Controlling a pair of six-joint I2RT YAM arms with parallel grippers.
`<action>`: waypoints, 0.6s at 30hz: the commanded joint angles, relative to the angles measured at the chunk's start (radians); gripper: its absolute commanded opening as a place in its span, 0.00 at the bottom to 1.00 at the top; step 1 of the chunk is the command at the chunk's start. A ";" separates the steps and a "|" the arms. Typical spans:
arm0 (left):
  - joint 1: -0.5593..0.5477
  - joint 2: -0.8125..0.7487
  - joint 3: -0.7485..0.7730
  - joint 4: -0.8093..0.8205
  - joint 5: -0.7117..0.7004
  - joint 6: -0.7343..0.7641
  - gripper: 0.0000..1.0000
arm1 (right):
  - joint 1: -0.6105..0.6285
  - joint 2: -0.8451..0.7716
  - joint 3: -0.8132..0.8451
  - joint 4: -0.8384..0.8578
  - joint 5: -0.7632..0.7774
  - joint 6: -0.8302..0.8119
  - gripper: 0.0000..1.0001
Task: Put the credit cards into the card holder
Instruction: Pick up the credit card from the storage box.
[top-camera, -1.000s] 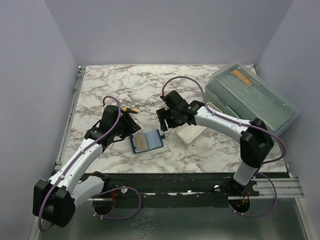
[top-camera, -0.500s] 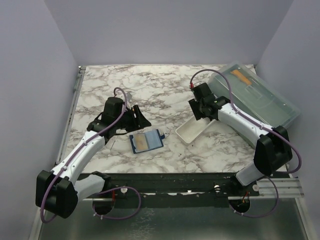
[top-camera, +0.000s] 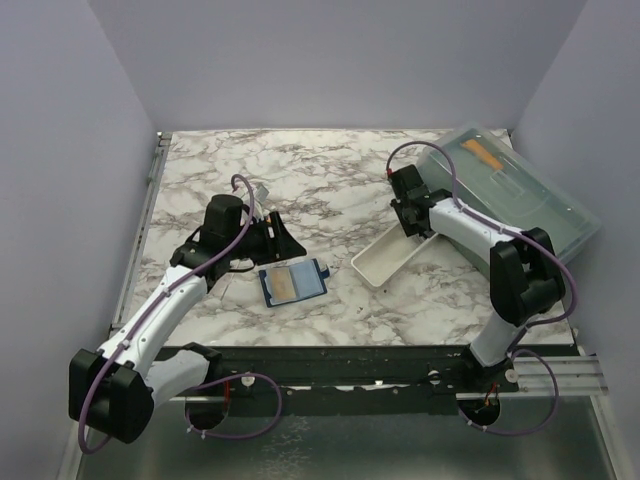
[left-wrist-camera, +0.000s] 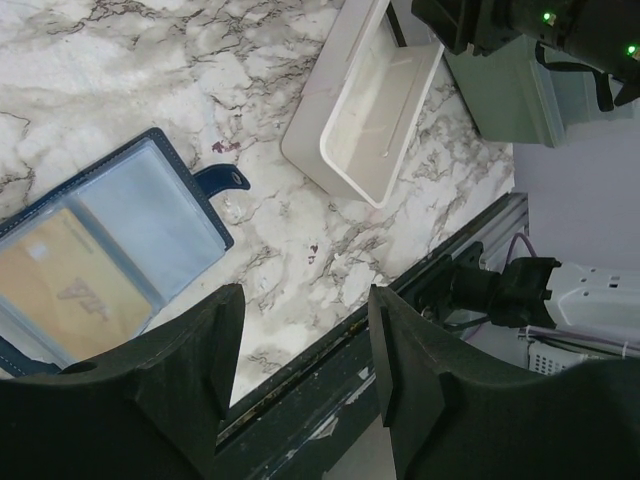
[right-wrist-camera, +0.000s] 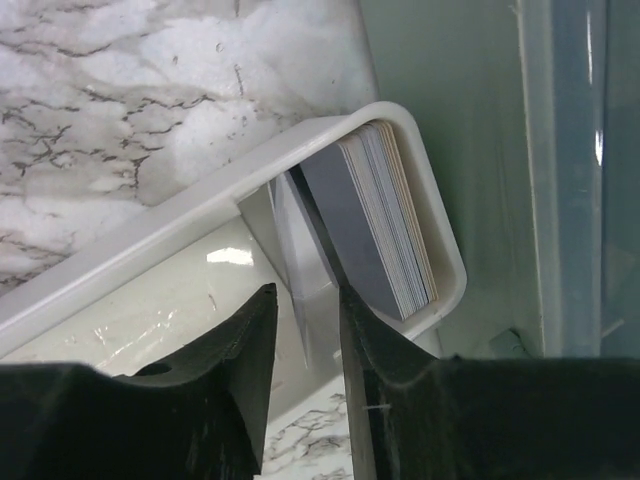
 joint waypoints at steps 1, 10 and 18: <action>0.005 -0.023 -0.027 0.006 0.034 0.009 0.59 | -0.026 0.038 -0.002 0.048 -0.023 0.001 0.31; 0.005 -0.032 -0.022 0.006 0.043 -0.016 0.59 | -0.050 0.072 0.020 0.064 -0.088 0.017 0.06; 0.005 -0.023 -0.033 0.028 0.041 -0.062 0.60 | -0.049 -0.051 0.116 -0.075 -0.068 0.120 0.00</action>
